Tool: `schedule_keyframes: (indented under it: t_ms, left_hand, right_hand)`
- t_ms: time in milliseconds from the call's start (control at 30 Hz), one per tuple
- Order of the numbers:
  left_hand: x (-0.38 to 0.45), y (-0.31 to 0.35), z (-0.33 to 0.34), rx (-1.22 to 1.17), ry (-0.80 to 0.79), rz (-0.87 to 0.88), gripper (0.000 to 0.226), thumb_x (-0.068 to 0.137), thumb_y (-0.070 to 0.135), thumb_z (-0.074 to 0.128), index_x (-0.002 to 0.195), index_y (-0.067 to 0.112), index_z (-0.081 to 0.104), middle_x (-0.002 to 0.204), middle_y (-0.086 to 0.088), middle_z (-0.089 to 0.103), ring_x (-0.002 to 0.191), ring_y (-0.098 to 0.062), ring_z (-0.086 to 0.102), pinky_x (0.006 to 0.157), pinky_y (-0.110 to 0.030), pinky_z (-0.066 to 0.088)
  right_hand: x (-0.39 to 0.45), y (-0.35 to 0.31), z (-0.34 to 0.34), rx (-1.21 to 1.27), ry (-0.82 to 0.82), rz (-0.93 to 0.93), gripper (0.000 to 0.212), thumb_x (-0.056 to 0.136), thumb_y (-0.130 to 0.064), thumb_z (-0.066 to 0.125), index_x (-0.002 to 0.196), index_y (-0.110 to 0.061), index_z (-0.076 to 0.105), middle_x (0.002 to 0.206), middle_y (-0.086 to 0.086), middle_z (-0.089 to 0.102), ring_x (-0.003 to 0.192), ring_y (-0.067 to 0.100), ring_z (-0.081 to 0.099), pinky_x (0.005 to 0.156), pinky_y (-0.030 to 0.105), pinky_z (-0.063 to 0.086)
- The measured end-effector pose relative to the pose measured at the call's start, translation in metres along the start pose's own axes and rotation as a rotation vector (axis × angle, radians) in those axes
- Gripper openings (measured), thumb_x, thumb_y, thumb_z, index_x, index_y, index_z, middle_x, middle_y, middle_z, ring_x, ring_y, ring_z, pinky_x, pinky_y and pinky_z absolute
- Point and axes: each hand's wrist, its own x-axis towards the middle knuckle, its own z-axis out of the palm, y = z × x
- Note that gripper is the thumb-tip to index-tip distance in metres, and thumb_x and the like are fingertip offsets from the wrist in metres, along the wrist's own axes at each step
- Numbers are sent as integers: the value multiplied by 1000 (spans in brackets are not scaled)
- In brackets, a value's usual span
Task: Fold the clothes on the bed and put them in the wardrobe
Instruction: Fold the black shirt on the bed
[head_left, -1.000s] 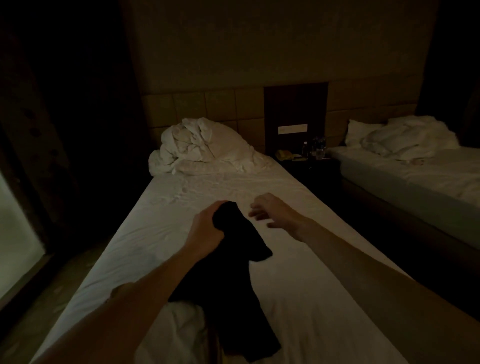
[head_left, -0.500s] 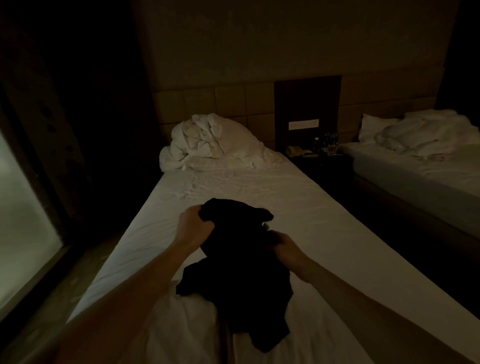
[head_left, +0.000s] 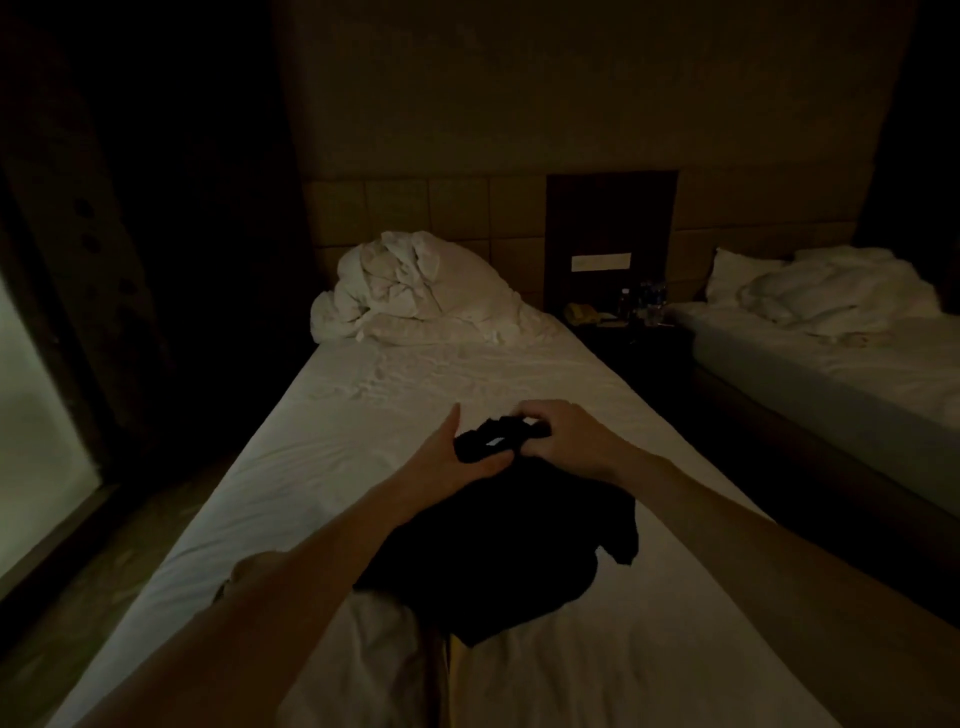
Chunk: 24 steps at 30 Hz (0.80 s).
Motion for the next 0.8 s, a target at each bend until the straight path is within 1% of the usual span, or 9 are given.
schedule_keyframes:
  t_ms: [33, 100, 133, 200, 267, 400, 533, 700, 800]
  left_hand:
    - [2, -1, -1, -2, 32, -12, 91, 79, 46, 74, 151, 23, 25, 135, 3, 50, 123, -18, 53, 94, -24, 44]
    - [3, -1, -4, 16, 35, 45, 43, 79, 37, 78, 116, 20, 63, 103, 7, 65, 94, -11, 64, 78, -20, 51]
    - [2, 0, -7, 16, 20, 78, 24, 78, 31, 79, 93, 17, 67, 84, 6, 64, 78, -9, 63, 69, -18, 50]
    - [1, 4, -14, -12, -33, 114, 27, 77, 26, 81, 72, 16, 57, 71, 2, 55, 66, -10, 56, 63, -21, 45]
    - [1, 10, -19, -44, -104, 64, 30, 75, 25, 82, 84, 19, 54, 87, 0, 58, 82, -16, 61, 72, -27, 47]
    - [-3, 21, -14, 159, -262, 56, 76, 75, 32, 82, 139, 32, 41, 127, -1, 56, 115, -16, 57, 91, -27, 48]
    - [-7, 29, -15, 331, -247, 182, 27, 81, 35, 77, 99, 18, 65, 89, 7, 63, 81, -4, 62, 71, -15, 46]
    - [-9, 32, -21, 307, -114, 271, 18, 90, 21, 67, 80, 8, 60, 62, 12, 51, 54, 0, 49, 54, -15, 35]
    - [-11, 38, -31, 225, 11, 319, 27, 86, 3, 64, 67, 14, 49, 51, 12, 44, 48, -2, 43, 50, -20, 31]
  right_hand:
    - [-3, -1, -5, -39, -41, -13, 16, 87, -21, 67, 101, -28, 67, 98, -6, 68, 87, 10, 65, 76, 25, 50]
    - [-7, -1, -13, -95, -90, -30, 13, 87, -29, 71, 99, -31, 67, 96, -8, 67, 87, 8, 64, 75, 22, 48]
    - [-9, 0, -17, -123, -102, -39, 13, 86, -31, 72, 97, -32, 67, 96, -8, 66, 88, 8, 63, 76, 23, 47]
    - [-10, -1, -22, -189, -127, -53, 13, 84, -33, 73, 96, -32, 67, 96, -7, 65, 90, 10, 62, 78, 27, 47]
    - [-7, -3, -25, -223, -146, -71, 15, 82, -33, 74, 95, -33, 67, 96, -7, 65, 91, 11, 62, 81, 31, 48]
    - [-7, -10, -26, -246, -152, -115, 21, 83, -23, 72, 103, -26, 71, 101, -5, 68, 95, 12, 63, 88, 34, 50]
    - [-16, -9, -37, -253, -132, -122, 18, 84, -20, 70, 101, -26, 73, 98, -8, 69, 93, 7, 62, 85, 28, 50]
    - [-24, -7, -52, -258, -122, -97, 19, 88, -26, 71, 106, -21, 72, 94, -12, 65, 87, 2, 59, 74, 14, 44]
    - [-28, 5, -61, -377, -149, -96, 21, 89, -31, 69, 106, -19, 68, 100, -1, 66, 92, 16, 61, 83, 34, 49]
